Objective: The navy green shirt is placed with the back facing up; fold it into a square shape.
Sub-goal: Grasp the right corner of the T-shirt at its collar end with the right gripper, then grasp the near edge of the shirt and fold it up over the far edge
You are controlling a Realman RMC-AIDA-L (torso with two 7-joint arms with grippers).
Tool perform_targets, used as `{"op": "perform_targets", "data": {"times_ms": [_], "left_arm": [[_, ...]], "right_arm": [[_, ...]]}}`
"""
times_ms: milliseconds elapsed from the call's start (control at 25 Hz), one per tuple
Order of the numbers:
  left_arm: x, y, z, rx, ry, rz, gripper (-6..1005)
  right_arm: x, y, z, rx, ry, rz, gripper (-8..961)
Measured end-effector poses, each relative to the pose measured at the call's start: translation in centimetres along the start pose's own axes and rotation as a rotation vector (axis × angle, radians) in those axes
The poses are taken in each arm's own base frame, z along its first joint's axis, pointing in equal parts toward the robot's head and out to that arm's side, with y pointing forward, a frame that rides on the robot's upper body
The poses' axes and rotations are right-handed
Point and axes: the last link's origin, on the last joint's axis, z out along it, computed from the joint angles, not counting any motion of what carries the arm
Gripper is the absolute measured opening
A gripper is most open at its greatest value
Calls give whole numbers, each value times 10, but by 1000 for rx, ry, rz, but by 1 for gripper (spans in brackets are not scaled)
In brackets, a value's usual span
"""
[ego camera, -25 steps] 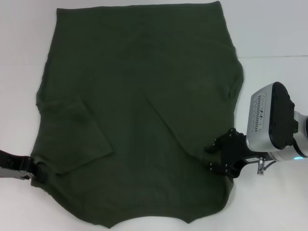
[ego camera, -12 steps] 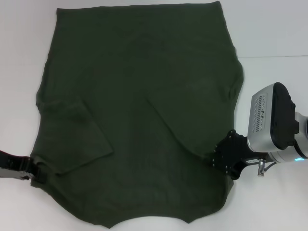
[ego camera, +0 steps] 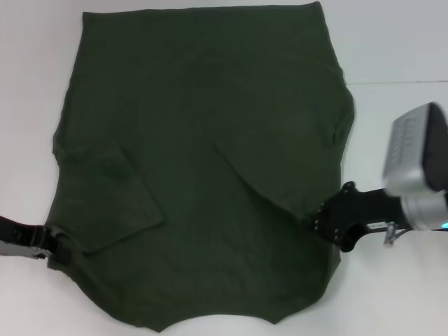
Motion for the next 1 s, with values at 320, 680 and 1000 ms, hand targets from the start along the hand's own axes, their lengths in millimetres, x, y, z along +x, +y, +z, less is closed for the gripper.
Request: {"op": "perform_targets", "data": {"times_ms": [320,680,1000], "left_arm": [[2,0,1,-3,25,27,39],[1,-3,1,1,44,36,40],[3,-4,-1,4,66,48,40]], "right_arm": [[28,-4,-25,-23,-126,284,27],[69,3,-43,6,-217,527,31],[101,11,-50,35,-278,680,34]]}}
